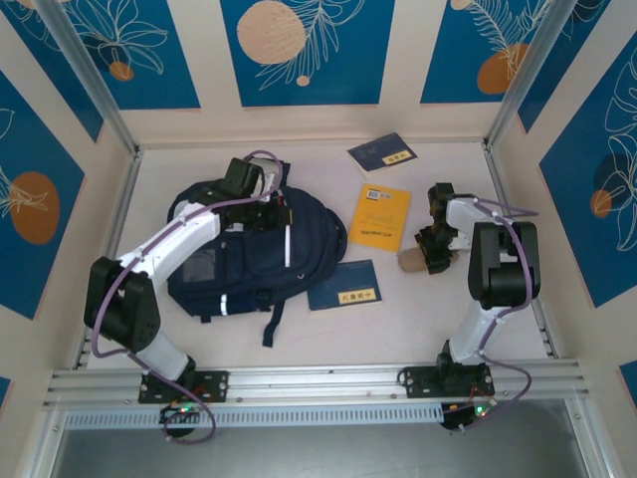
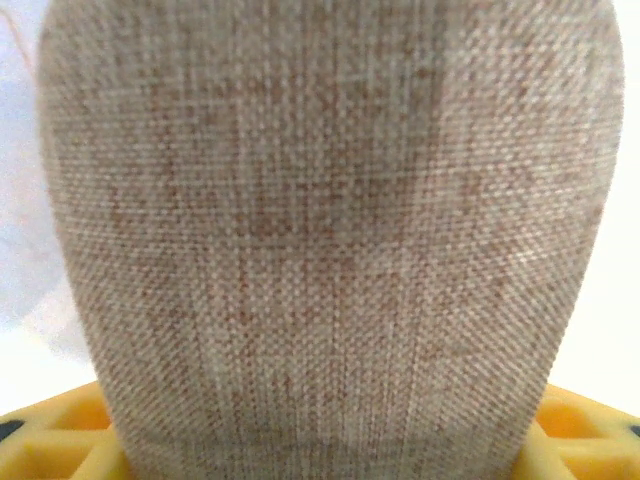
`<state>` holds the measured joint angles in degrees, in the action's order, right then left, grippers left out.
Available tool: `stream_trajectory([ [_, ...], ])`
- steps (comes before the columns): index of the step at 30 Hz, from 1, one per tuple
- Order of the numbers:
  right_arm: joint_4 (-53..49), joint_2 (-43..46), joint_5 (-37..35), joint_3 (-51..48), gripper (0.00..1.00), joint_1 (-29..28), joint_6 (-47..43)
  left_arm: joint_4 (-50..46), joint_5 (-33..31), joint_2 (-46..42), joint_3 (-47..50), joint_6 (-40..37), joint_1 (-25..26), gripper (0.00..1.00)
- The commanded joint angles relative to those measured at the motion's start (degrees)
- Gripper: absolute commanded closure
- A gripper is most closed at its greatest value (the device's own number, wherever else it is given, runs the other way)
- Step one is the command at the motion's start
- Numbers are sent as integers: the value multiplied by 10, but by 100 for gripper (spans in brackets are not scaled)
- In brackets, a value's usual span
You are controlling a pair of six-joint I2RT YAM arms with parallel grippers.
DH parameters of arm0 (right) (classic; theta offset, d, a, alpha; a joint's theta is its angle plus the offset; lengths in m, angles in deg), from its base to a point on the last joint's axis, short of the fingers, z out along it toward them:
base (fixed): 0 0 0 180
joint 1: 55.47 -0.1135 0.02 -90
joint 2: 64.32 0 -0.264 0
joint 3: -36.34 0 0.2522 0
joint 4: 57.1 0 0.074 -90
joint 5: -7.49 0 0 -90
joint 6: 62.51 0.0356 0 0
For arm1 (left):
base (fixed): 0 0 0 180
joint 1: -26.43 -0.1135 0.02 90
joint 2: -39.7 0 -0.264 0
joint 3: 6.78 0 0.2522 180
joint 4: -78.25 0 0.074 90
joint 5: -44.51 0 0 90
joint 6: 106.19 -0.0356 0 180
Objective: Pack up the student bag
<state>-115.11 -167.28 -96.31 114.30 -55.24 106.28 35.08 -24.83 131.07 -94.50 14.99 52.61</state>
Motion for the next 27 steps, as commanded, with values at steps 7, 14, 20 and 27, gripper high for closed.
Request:
stream_trajectory([
  [7,28,124,-67,-38,70,-57,-86,-11,-11,17,-15,-7,10,100],
  [14,162,207,35,-76,73,-130,-294,-26,-6,-22,-33,-58,10,100],
  [20,212,209,139,-55,73,-190,-372,-47,4,-56,-49,-71,10,100],
  [27,224,147,222,7,74,-228,-398,-74,17,-112,-56,-109,10,100],
])
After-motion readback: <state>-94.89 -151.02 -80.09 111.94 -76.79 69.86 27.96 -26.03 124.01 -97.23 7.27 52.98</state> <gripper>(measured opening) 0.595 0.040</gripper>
